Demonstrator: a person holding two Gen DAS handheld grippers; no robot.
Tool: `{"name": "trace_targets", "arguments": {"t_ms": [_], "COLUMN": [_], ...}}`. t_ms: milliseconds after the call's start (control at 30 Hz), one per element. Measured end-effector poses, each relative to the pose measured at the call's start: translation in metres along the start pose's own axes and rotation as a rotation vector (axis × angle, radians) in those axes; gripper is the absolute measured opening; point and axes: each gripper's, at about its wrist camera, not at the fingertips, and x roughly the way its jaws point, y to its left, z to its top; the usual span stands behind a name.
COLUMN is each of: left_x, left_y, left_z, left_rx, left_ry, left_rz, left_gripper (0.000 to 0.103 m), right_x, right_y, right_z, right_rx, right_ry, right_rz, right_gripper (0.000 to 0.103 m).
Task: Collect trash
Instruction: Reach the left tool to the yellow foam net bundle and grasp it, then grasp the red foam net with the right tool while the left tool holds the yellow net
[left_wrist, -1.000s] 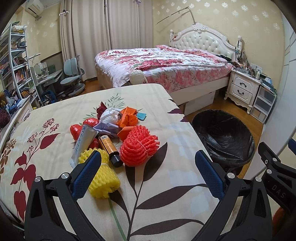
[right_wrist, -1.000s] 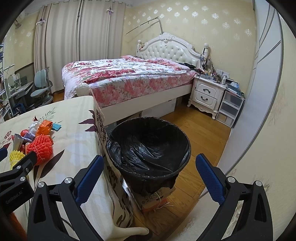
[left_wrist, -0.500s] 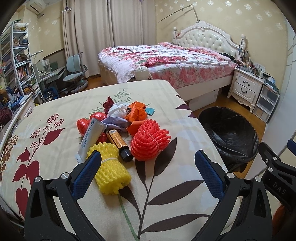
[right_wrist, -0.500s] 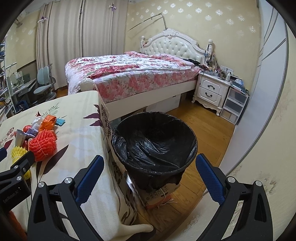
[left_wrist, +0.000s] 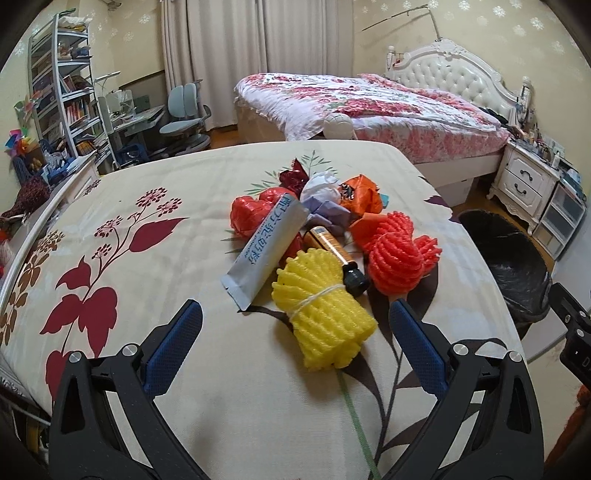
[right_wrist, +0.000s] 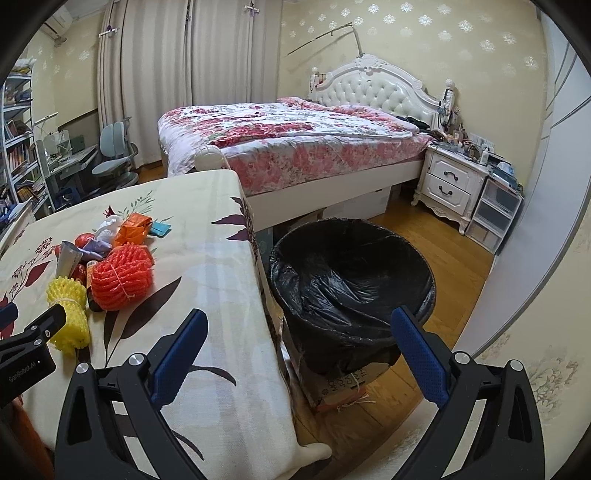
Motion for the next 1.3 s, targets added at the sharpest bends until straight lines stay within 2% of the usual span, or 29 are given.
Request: {"name": "trace_targets", "arguments": {"t_ms": [300, 400, 533, 600, 667, 767, 1100, 1133, 1200, 1233, 1267, 1300], "left_x": [0.009, 0.015, 0.022, 0.022, 0.022, 0.018, -0.003, -0.005, -0.009, -0.01, -0.01, -0.01], "left_y": [-0.015, -0.018, -0.018, -0.019, -0.02, -0.019, 0.007, 0.009, 0.017, 0.021, 0.024, 0.029], "left_z": [0.001, -0.001, -0.005, -0.007, -0.008, -0.009, -0.004, -0.002, 0.0, 0.001, 0.001, 0.002], "left_rx": [0.019, 0.027, 0.037, 0.054, 0.063, 0.071, 0.029, 0.023, 0.012, 0.008, 0.005, -0.002], "left_ry": [0.02, 0.041, 0.07, 0.071, 0.075, 0.062, 0.023, 0.019, 0.006, 0.001, -0.003, -0.006], "left_rz": [-0.01, -0.013, -0.027, -0.036, -0.054, -0.06, -0.072, -0.071, -0.063, -0.055, -0.049, -0.04], "left_gripper": [0.097, 0.084, 0.071, 0.055, 0.051, 0.048, 0.048, 0.048, 0.048, 0.048, 0.048, 0.048], "right_x": [0.01, 0.011, 0.015, 0.015, 0.015, 0.015, 0.013, 0.013, 0.012, 0.013, 0.014, 0.015], "right_y": [0.005, 0.006, 0.008, 0.009, 0.011, 0.015, 0.04, 0.044, 0.051, 0.056, 0.06, 0.064], "right_z": [-0.002, -0.002, -0.003, -0.003, -0.003, -0.002, 0.002, 0.003, 0.006, 0.007, 0.009, 0.011], "right_rx": [-0.007, -0.005, -0.016, -0.019, -0.024, -0.03, -0.074, -0.08, -0.094, -0.1, -0.106, -0.108], "right_ry": [0.039, 0.048, 0.056, 0.059, 0.06, 0.06, 0.05, 0.049, 0.045, 0.048, 0.056, 0.065], "right_rz": [0.013, 0.019, 0.027, 0.031, 0.036, 0.044, 0.109, 0.118, 0.137, 0.151, 0.168, 0.186], "right_gripper": [0.096, 0.096, 0.096, 0.096, 0.096, 0.096, 0.096, 0.095, 0.085, 0.073, 0.068, 0.068]}}
